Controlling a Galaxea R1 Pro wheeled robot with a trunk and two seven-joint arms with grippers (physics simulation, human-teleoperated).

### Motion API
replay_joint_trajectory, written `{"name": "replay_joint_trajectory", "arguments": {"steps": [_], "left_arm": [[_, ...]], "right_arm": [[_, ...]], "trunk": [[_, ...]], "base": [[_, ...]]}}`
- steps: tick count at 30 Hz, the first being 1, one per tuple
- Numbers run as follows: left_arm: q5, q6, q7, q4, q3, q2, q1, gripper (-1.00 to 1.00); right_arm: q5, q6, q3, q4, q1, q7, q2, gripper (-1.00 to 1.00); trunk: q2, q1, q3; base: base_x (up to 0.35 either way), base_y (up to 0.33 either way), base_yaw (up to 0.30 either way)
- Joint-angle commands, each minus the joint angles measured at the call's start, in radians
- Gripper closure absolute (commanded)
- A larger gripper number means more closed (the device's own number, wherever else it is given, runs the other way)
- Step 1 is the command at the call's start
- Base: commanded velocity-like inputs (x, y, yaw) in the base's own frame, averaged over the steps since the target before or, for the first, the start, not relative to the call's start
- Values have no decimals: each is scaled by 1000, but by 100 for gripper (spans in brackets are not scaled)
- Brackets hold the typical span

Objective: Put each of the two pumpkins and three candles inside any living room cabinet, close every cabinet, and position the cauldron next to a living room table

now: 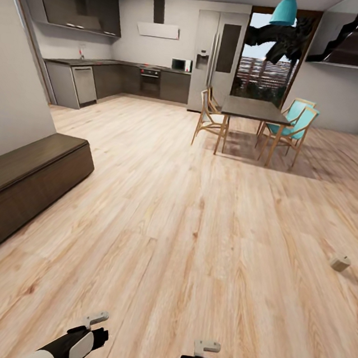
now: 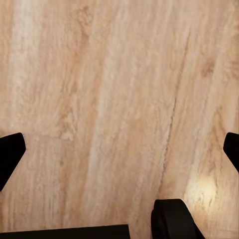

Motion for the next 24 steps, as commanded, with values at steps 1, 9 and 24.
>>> {"name": "replay_joint_trajectory", "arguments": {"steps": [1, 9, 24], "left_arm": [[8, -5, 7, 0, -8, 1, 0, -100], [10, -73, 13, 40, -5, 0, 0, -100], [17, -99, 19, 51, 22, 3, 0, -100]], "right_arm": [[-9, 3, 6, -2, 0, -9, -1, -100], [-1, 1, 8, -2, 0, -11, 0, -100], [4, -59, 14, -1, 0, -14, 1, -100]], "trunk": [[7, -4, 2], [63, -35, 27], [168, -92, 74]], "base": [[0, 0, 270], [0, 0, 279], [0, 0, 281]]}}
